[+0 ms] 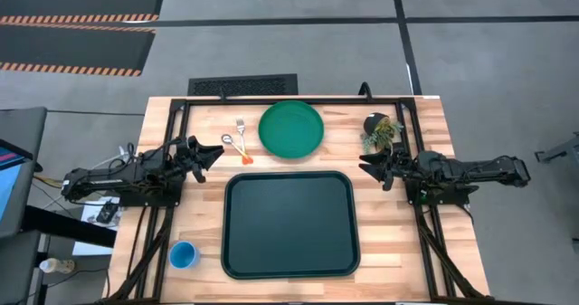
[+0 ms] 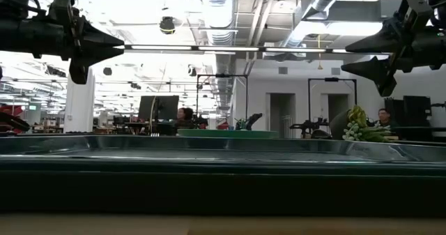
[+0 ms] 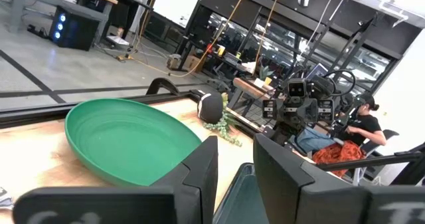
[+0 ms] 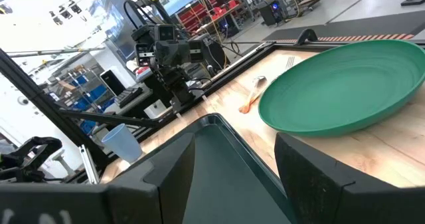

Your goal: Pick and place plate/cup/fork/spoon on tray

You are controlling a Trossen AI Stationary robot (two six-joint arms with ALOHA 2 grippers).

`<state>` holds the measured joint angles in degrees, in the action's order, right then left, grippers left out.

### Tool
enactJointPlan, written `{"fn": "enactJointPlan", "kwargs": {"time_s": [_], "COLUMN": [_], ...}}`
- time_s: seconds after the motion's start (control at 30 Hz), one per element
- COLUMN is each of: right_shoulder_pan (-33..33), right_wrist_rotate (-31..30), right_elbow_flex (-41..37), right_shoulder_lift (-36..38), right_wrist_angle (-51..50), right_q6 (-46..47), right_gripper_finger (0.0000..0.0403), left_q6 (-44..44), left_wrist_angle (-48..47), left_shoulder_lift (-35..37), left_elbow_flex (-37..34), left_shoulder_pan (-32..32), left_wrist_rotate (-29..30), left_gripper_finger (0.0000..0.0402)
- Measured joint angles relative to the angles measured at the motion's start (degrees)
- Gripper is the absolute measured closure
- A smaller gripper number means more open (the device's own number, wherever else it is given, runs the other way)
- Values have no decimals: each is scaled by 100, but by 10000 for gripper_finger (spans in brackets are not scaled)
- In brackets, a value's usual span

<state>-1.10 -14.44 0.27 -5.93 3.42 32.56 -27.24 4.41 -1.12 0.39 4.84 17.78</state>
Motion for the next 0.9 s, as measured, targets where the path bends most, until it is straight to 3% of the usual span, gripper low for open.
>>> {"fn": "enactJointPlan", "kwargs": {"time_s": [0.13, 0.57, 0.77, 0.9], "right_shoulder_pan": [13, 486, 763, 799], "right_wrist_rotate": [-106, -1539, -1655, -1652], "right_elbow_flex": [0, 2, 33, 42], "right_shoulder_lift": [0, 2, 1, -4], "right_wrist_angle": [29, 1251, 598, 179], "right_q6": [0, -8, -2, 528], "right_gripper_finger": [170, 170, 170, 170], "left_q6": [-1, 1, -77, -95], "left_wrist_angle": [0, 1, 1, 6], "left_shoulder_lift": [0, 1, -1, 0], "left_elbow_flex": [0, 1, 0, 0], "left_shoulder_pan": [0, 0, 2, 2], "left_wrist_rotate": [0, 50, 51, 92], "left_gripper_finger": [317, 317, 317, 317]}}
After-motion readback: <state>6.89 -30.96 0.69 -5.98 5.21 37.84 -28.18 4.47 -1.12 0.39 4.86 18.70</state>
